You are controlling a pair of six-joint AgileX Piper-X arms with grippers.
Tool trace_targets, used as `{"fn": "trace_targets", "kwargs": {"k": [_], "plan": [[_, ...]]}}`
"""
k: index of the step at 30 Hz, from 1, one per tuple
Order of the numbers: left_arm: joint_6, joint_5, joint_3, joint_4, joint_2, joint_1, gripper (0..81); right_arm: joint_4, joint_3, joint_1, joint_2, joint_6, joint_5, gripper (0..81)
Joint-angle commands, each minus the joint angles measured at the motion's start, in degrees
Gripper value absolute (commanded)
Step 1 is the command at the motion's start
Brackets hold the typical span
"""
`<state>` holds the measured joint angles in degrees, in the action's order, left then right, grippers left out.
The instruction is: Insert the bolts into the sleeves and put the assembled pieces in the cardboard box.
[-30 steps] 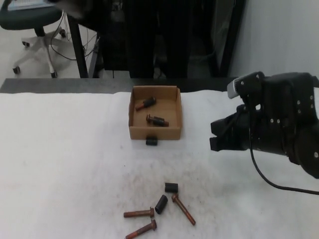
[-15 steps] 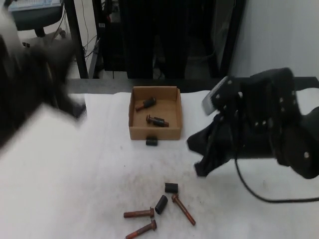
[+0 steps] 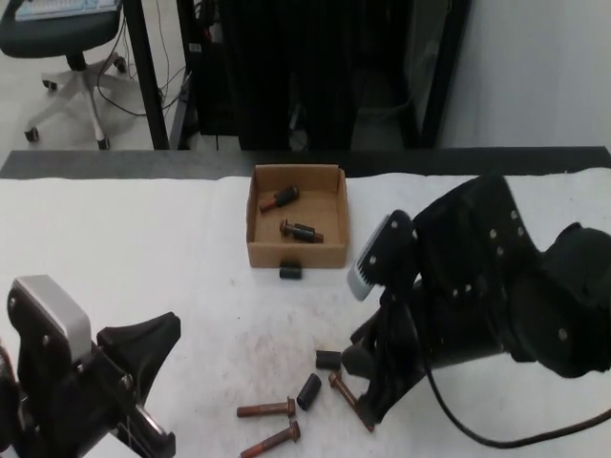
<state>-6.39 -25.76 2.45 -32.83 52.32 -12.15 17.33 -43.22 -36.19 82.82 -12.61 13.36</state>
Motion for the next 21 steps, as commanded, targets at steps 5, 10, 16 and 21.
{"fn": "trace_targets", "kwargs": {"k": [5,10,16,21], "plan": [[0.4,-1.0,0.0,-0.9,-0.1,-0.2,0.1,0.4,-0.7,-1.7,1.1,-0.2,-3.8,24.9],[1.2,-2.3,0.0,-0.9,-0.1,-0.2,0.1,2.0,-0.7,-1.7,3.2,-0.2,-5.8,24.9],[1.7,-2.2,0.0,-0.2,-0.1,-0.2,0.1,3.5,-1.5,-1.6,5.8,-0.2,-6.2,24.9],[1.7,-2.2,0.0,0.0,-0.1,-0.2,0.1,4.6,-5.5,-1.6,9.2,-0.2,-6.2,24.9]]}}
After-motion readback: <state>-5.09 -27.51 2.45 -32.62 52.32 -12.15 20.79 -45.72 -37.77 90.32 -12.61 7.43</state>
